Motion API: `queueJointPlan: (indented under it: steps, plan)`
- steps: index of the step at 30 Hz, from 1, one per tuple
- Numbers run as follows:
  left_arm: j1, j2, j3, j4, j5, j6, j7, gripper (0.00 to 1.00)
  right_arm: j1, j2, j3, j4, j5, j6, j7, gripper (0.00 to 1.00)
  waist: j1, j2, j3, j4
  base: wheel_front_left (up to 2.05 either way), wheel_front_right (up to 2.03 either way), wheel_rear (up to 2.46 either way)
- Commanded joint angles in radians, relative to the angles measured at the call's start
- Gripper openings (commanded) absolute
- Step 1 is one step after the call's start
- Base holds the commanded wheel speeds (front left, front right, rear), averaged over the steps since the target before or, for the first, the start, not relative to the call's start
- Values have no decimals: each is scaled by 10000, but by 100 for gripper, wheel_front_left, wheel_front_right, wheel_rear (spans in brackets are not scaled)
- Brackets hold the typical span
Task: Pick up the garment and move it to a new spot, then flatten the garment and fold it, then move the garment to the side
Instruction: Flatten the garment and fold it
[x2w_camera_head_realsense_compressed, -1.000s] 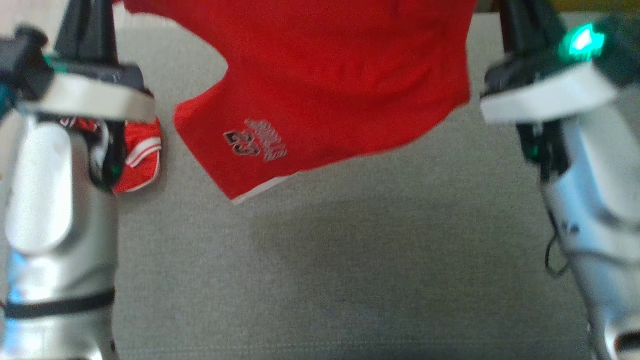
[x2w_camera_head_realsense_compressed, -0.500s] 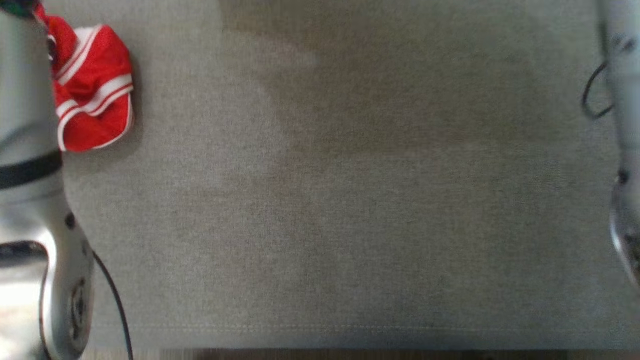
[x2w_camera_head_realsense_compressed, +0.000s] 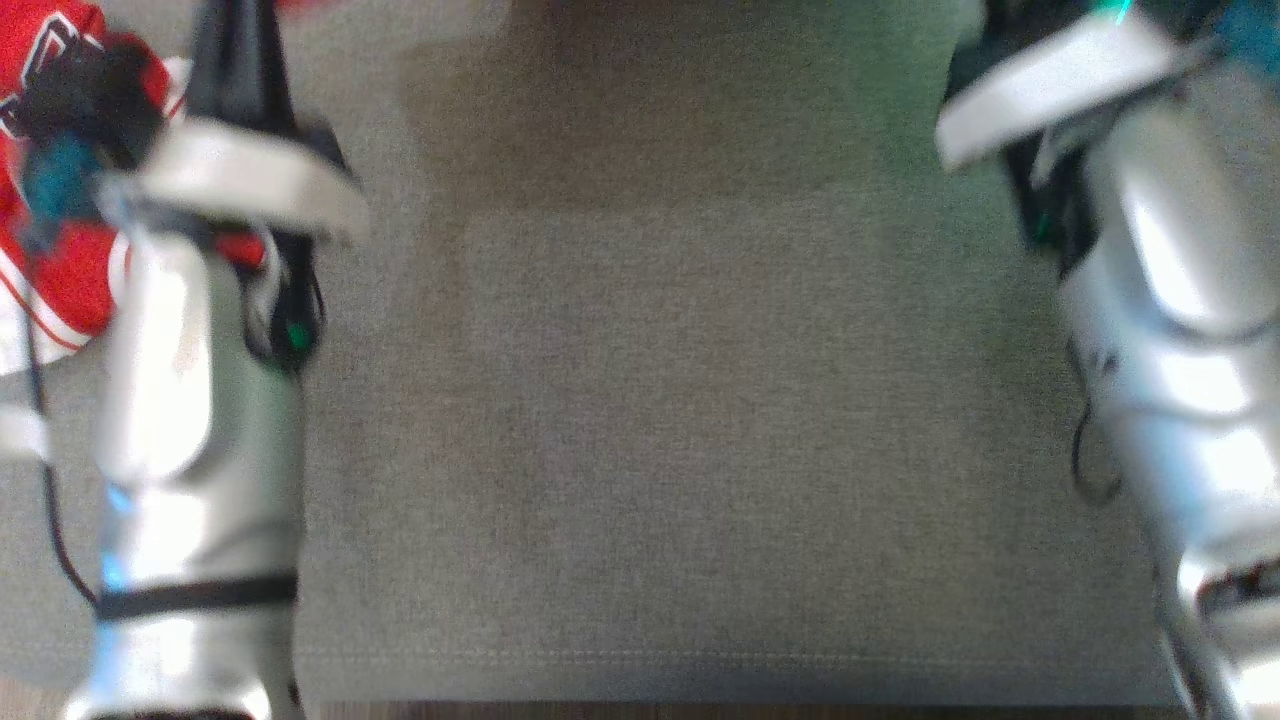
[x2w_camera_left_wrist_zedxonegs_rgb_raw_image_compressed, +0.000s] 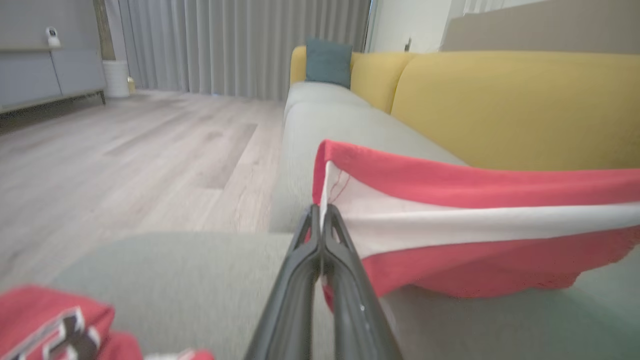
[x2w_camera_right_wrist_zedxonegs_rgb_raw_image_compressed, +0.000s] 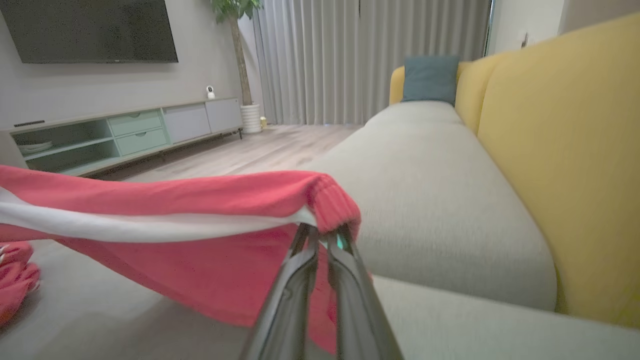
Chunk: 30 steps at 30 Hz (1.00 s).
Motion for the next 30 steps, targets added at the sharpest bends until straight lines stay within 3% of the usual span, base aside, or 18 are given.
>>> queueJointPlan:
  steps: [1,6,13,30]
  plan:
    - [447,231,314,-243,-100,-19,-49,0,572,35,383,-397,454,-9,-23,0,0,0,-337,-137,0,0,0]
    - [2424,83,480,5,-527,61,-49,0,2835,-131,980,-799,1647,-9,-23,0,0,0,-1043,-287,0,0,0]
    - [4372,71,55,210,-1598,586,-49,0,5120,-379,1532,-1267,2842,-9,34,0,0,0,-2070,-461,0,0,0]
    - [7764,69,-182,-56,-1403,734,-49,0,8582,-898,2525,-1810,4327,-9,486,0,0,0,-3977,-566,0,0,0]
